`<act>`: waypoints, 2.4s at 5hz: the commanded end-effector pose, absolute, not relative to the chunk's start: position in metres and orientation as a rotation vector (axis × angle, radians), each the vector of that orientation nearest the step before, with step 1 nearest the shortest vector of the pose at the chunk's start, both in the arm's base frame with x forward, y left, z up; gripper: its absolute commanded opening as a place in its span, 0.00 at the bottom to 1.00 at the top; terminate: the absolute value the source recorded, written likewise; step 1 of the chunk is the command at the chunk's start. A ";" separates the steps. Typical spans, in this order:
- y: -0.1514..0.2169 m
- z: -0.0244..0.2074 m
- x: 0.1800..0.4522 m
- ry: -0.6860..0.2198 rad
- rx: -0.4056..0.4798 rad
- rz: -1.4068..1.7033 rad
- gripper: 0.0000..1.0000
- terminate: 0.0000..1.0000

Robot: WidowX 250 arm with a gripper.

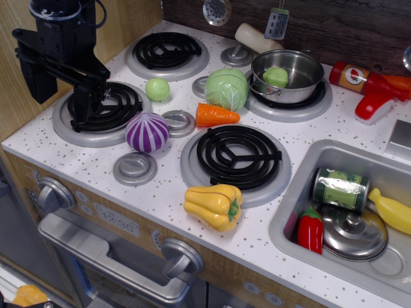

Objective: Take broccoli out of pan

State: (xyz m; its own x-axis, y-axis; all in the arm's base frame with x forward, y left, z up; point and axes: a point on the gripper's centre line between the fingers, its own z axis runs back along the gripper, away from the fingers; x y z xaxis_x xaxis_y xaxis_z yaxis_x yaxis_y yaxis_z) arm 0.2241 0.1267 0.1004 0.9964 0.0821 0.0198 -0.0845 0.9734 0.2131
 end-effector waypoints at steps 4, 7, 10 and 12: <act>0.045 0.133 0.270 -0.191 0.201 0.211 1.00 0.00; 0.003 0.129 0.349 -0.416 0.178 0.160 1.00 0.00; -0.021 0.120 0.422 -0.514 0.104 0.086 1.00 0.00; -0.018 0.102 0.455 -0.568 0.084 0.021 1.00 0.00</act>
